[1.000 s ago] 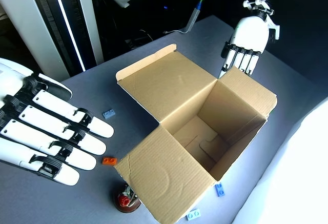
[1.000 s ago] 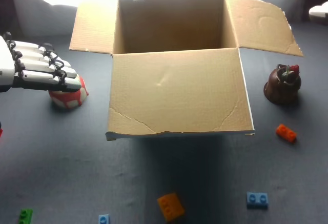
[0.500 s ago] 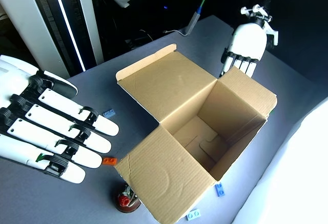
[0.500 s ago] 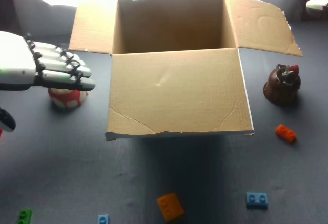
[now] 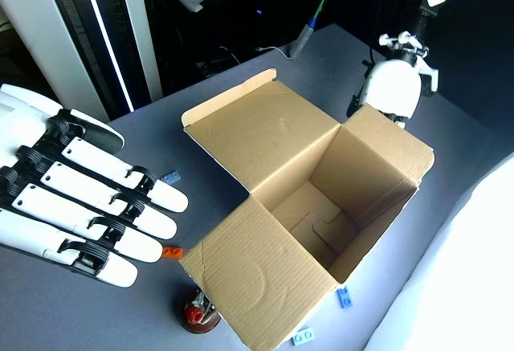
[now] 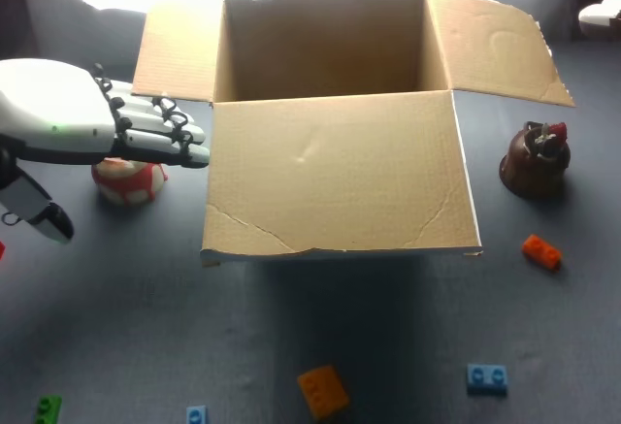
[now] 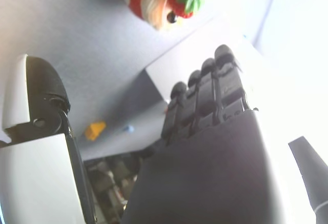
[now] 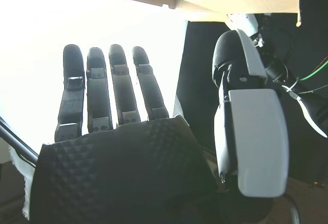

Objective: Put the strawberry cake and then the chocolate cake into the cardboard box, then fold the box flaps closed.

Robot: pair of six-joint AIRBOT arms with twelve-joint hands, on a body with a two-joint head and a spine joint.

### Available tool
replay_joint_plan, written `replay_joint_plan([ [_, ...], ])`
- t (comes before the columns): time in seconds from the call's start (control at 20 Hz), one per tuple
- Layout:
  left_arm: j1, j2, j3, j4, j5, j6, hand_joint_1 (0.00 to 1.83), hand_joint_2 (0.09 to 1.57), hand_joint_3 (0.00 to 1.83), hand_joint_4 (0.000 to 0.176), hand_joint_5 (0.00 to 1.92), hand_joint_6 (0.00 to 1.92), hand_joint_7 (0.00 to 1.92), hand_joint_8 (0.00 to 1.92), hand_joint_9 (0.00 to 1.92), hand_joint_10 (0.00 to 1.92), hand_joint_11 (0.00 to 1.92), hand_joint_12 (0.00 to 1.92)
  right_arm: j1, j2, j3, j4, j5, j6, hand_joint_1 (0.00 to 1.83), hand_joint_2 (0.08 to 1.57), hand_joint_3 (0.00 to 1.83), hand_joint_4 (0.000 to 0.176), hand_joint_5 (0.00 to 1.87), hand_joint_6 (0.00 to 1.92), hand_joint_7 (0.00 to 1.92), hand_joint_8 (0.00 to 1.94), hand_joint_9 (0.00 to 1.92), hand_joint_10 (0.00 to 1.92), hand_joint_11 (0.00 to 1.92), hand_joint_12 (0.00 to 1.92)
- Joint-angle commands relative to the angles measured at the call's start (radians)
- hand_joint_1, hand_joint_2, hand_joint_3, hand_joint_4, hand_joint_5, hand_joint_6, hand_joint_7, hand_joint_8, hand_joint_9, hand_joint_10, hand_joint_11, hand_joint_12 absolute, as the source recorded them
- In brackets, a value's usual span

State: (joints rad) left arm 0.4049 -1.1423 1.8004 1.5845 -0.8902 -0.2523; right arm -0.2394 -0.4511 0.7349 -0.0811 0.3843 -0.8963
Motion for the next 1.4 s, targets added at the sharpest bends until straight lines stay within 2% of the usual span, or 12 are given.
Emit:
replay_joint_plan([
  [0.0,-0.009,-0.001,0.013,-0.056,-0.013,-0.003,1.14,0.86,0.00,0.025,0.02,0.00,0.00,0.00,0.00,0.00,0.00,0.21,0.015,0.012,0.001,0.013,0.116,-0.005,0.29,1.15,0.00,0.000,0.18,0.01,0.19,0.00,0.18,0.01,0.00,0.72],
  [0.25,-0.008,-0.043,0.054,-0.049,-0.009,-0.023,1.14,0.87,0.00,0.029,0.03,0.00,0.00,0.00,0.00,0.00,0.00,0.25,0.015,0.012,0.001,0.013,0.116,-0.007,0.28,1.15,0.00,0.000,0.19,0.01,0.19,0.00,0.19,0.01,0.00,0.76],
  [0.45,-0.009,-0.065,0.079,-0.051,0.000,-0.044,1.13,0.88,0.00,0.032,0.03,0.00,0.01,0.00,0.02,0.00,0.00,0.35,0.016,0.012,0.000,0.013,0.117,-0.007,0.28,1.14,0.00,0.000,0.17,0.00,0.18,0.00,0.17,0.00,0.00,0.71],
  [0.55,-0.008,-0.073,0.089,-0.052,0.001,-0.055,1.17,0.88,0.00,0.032,0.04,0.00,0.01,0.00,0.02,0.00,0.00,0.32,0.017,0.012,0.000,0.013,0.118,-0.007,0.31,1.14,0.00,0.000,0.17,0.00,0.18,0.00,0.17,0.00,0.00,0.74],
  [0.75,-0.005,-0.075,0.089,-0.056,0.013,-0.050,1.18,0.88,0.00,0.031,0.03,0.00,0.00,0.00,0.02,0.00,0.00,0.31,0.017,0.012,0.000,0.013,0.124,-0.007,0.31,1.14,0.00,0.000,0.18,0.01,0.17,0.00,0.17,0.00,0.00,0.74],
  [0.9,-0.004,-0.073,0.076,-0.058,0.035,-0.032,1.19,0.87,0.00,0.032,0.07,0.01,0.03,0.00,0.04,0.01,0.00,0.41,0.017,0.012,0.000,0.013,0.126,-0.007,0.29,1.15,0.00,0.000,0.16,0.00,0.18,0.00,0.15,0.00,0.00,0.70],
  [1.05,-0.003,-0.053,0.028,-0.066,0.114,-0.003,1.14,0.88,0.00,0.028,0.04,0.00,0.02,0.00,0.04,0.00,0.00,0.40,0.018,0.012,0.000,0.013,0.128,-0.008,0.28,1.14,0.00,0.000,0.19,0.01,0.19,0.00,0.18,0.01,0.00,0.76],
  [1.2,0.002,-0.037,-0.017,-0.081,0.221,-0.006,1.14,0.87,0.00,0.042,0.05,0.00,0.03,0.00,0.05,0.00,0.00,0.41,0.018,0.013,0.000,0.013,0.128,-0.009,0.29,1.15,0.00,0.000,0.18,0.00,0.19,0.00,0.17,0.01,0.00,0.76],
  [1.25,0.004,-0.031,-0.032,-0.095,0.257,-0.009,1.14,0.88,0.00,0.037,0.04,0.00,0.02,0.00,0.04,0.00,0.00,0.38,0.018,0.013,0.000,0.013,0.128,-0.009,0.29,1.15,0.00,0.000,0.18,0.00,0.19,0.00,0.18,0.01,0.00,0.76],
  [1.35,0.005,-0.016,-0.067,-0.092,0.316,-0.010,1.16,0.87,0.00,0.041,0.06,0.01,0.03,0.00,0.05,0.00,0.00,0.39,0.019,0.013,0.000,0.013,0.129,-0.009,0.28,1.15,0.00,0.000,0.17,0.00,0.18,0.00,0.18,0.01,0.00,0.76],
])
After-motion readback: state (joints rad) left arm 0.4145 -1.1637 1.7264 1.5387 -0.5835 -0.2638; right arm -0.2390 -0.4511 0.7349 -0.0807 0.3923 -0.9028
